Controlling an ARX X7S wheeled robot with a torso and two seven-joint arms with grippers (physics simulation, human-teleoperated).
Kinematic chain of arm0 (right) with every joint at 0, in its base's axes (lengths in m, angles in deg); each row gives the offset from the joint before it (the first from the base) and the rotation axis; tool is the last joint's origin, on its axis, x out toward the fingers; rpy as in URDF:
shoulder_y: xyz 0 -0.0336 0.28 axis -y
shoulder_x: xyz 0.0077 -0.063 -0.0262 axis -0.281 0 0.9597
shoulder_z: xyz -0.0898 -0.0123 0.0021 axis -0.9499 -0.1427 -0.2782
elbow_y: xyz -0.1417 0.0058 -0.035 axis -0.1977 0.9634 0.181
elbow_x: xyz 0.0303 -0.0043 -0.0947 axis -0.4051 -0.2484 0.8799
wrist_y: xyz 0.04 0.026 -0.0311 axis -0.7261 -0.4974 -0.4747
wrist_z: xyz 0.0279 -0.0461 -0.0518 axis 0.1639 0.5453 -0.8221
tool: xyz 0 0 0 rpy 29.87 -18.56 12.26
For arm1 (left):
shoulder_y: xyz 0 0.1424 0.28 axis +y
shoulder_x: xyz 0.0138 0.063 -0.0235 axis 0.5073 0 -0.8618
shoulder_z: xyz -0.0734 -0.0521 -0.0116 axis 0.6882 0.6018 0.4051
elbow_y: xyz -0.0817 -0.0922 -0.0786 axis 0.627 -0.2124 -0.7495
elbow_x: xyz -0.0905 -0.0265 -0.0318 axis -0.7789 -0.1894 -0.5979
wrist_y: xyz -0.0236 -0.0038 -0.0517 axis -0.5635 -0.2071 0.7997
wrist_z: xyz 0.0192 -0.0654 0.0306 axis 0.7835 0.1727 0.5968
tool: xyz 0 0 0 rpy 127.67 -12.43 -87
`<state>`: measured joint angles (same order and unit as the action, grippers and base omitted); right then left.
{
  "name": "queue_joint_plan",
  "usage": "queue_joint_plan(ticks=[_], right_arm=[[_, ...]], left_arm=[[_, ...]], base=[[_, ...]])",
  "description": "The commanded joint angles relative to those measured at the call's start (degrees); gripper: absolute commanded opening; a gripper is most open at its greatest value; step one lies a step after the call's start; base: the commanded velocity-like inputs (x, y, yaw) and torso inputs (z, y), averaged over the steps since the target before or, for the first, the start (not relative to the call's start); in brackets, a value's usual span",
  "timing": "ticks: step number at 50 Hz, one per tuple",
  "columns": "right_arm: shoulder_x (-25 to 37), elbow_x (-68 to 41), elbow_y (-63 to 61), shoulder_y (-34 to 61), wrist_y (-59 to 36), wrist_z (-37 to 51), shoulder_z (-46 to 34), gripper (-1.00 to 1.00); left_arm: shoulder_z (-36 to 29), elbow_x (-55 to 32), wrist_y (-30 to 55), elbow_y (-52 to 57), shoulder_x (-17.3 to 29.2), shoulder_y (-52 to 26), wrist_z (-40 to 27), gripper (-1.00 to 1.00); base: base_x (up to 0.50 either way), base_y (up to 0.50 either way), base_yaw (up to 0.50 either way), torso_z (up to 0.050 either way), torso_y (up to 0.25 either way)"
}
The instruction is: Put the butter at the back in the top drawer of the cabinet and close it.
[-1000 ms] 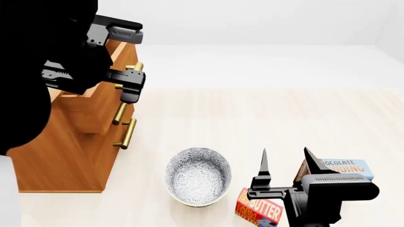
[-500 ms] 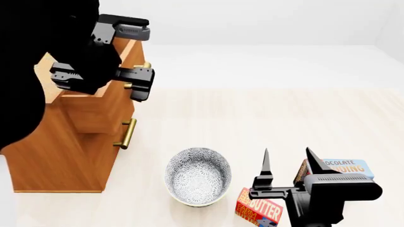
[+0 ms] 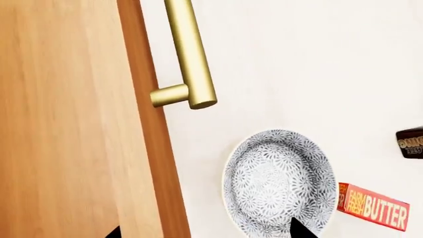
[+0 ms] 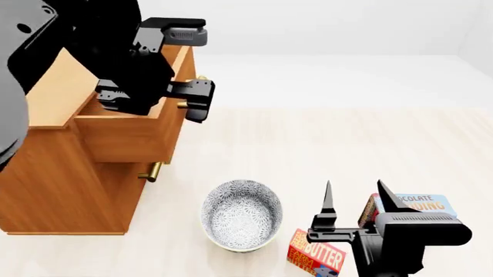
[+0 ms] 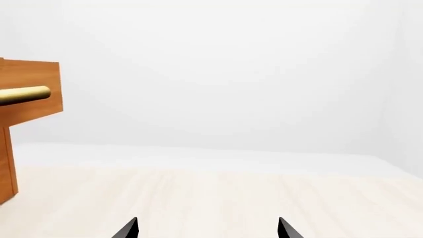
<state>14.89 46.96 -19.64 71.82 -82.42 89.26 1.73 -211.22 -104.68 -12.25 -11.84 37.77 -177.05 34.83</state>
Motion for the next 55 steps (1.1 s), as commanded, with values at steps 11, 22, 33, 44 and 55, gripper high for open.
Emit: queue_joint_plan(ticks=[11,22,33,44,55], right_arm=[[0.48,-0.75,-0.39,-0.07,-0.02,0.37,0.7,1.0],[0.73,-1.25,-0.67,-0.31,0.05,0.63,1.18,1.0],[1.02,-1.76,-0.92,-0.81,0.34,0.82,1.72,1.0],[1.44,-2.41,-1.3,-1.37,0.78,0.85,2.4,1.0],[1.56,-2.46,-1.06,-1.38,0.94,0.92,2.34,1.0]], left_arm=[[31.14,7.56,2.19,1.09,-0.77,4.52,-2.26,1.0],[35.0,8.88,1.61,3.0,-0.77,4.21,-2.64,1.0],[36.82,7.59,0.95,4.84,-0.77,3.74,-4.03,1.0],[38.13,6.93,0.04,6.61,-0.77,3.39,-4.77,1.0],[38.61,5.96,-0.53,7.17,-0.77,2.69,-3.36,1.0]], base=[[0.0,0.0,0.0,0.0,0.0],[0.0,0.0,0.0,0.0,0.0],[0.0,0.0,0.0,0.0,0.0],[0.0,0.0,0.0,0.0,0.0],[0.0,0.0,0.0,0.0,0.0]])
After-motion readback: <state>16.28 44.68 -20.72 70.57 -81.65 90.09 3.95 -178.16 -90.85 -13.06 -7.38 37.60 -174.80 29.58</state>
